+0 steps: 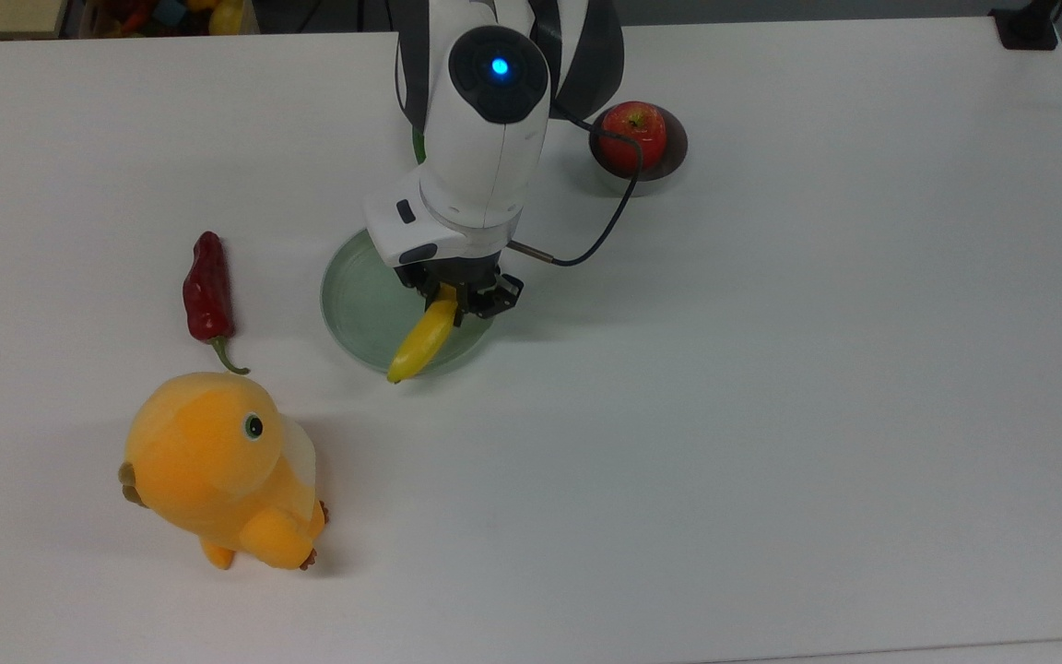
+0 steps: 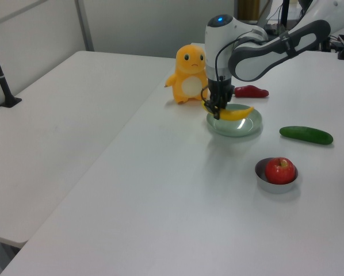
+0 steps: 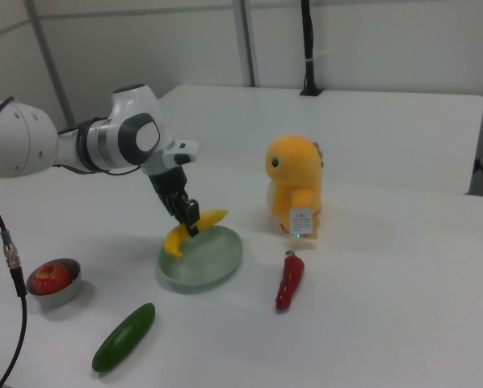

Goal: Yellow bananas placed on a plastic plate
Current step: 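Release the banana onto the plate and raise the gripper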

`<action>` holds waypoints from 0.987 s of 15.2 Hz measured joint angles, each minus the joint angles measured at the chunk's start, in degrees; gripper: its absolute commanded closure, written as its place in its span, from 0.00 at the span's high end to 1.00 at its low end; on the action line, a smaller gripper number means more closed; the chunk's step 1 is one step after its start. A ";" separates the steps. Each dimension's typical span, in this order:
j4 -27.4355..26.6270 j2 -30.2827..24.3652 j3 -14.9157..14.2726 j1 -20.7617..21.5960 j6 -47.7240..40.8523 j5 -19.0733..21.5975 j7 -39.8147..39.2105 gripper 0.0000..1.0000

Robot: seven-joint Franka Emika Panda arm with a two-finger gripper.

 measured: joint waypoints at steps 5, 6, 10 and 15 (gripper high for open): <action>-1.19 -0.41 0.14 0.39 -4.00 0.00 -0.30 1.00; -1.23 -0.41 0.14 0.38 -4.00 0.01 -0.30 1.00; -1.23 -0.94 0.13 0.38 -4.14 0.19 0.12 1.00; -1.10 -4.01 0.04 0.36 -5.31 0.19 0.39 1.00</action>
